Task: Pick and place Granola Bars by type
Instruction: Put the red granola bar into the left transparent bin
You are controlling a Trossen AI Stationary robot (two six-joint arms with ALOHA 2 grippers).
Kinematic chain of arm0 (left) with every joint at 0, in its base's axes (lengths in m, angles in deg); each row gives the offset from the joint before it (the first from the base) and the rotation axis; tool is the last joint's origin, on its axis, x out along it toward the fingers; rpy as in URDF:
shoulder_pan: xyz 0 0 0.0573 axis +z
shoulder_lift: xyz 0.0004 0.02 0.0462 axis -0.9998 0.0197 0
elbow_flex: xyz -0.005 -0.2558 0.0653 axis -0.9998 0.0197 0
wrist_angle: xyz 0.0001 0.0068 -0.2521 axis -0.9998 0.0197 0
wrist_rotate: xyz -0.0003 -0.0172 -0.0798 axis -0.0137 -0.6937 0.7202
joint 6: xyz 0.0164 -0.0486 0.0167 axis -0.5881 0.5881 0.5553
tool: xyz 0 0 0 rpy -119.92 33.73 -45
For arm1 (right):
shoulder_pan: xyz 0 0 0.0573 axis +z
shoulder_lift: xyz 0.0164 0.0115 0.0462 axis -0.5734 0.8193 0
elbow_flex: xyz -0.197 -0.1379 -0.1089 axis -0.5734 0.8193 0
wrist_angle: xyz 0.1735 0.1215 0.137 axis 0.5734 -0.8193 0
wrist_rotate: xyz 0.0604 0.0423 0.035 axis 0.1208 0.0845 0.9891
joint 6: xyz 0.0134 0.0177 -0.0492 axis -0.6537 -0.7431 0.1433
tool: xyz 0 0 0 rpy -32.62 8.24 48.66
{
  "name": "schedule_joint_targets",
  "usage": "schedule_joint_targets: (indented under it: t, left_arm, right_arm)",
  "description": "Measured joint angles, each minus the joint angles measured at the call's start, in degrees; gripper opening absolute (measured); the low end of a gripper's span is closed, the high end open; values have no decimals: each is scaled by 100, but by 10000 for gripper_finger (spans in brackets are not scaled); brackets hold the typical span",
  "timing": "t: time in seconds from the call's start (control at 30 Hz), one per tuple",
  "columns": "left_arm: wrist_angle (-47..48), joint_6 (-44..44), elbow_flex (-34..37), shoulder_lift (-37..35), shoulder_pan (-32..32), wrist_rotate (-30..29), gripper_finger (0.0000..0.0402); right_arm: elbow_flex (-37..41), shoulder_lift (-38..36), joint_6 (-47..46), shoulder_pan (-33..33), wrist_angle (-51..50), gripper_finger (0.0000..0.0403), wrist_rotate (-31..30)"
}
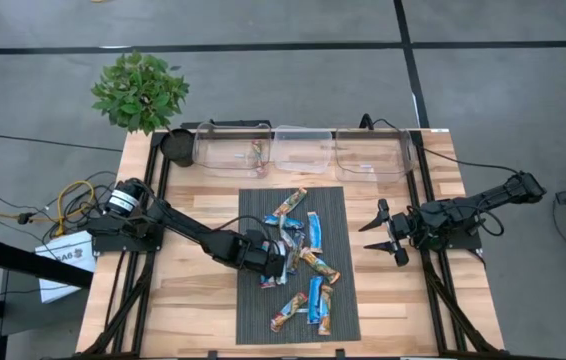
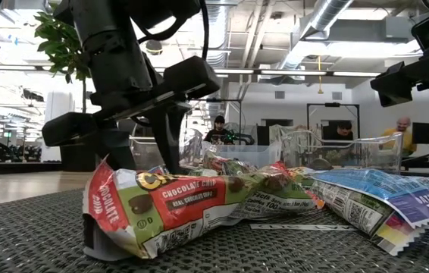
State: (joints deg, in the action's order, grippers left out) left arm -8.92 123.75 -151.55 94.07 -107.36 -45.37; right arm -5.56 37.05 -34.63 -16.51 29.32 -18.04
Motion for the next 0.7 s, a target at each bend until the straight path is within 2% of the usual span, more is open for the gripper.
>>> schedule_joint_targets:
  t: [0.23, 0.4, 0.53, 0.7]
  left_arm:
    - [47, -140, 11, 7, 1, 47, 119]
    - [0, -367, 9, 10, 1, 60, 73]
    - [11, -536, 12, -54, 1, 54, 52]
    - [42, -757, 33, -301, 1, -205, 46]
  right_arm:
    - [2, 0, -2, 0, 0, 221, 0]
    - [0, 0, -2, 1, 0, 221, 0]
    - [0, 0, 0, 1, 0, 221, 0]
    - [0, 0, -2, 1, 0, 221, 0]
